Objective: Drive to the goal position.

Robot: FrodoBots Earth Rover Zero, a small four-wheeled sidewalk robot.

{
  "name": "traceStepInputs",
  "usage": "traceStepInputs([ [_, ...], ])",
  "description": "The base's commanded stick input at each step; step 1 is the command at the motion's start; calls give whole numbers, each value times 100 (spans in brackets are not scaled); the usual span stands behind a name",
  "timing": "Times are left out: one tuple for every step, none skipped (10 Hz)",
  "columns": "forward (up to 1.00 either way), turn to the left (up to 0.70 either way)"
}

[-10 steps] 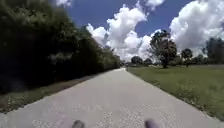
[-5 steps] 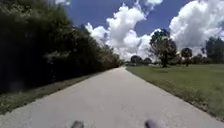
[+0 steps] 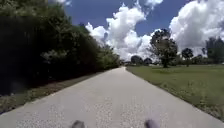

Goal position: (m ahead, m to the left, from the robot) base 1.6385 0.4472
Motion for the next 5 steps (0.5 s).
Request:
traceStepInputs([
  [50, 0],
  [50, 0],
  [50, 0],
  [50, 0],
  [50, 0],
])
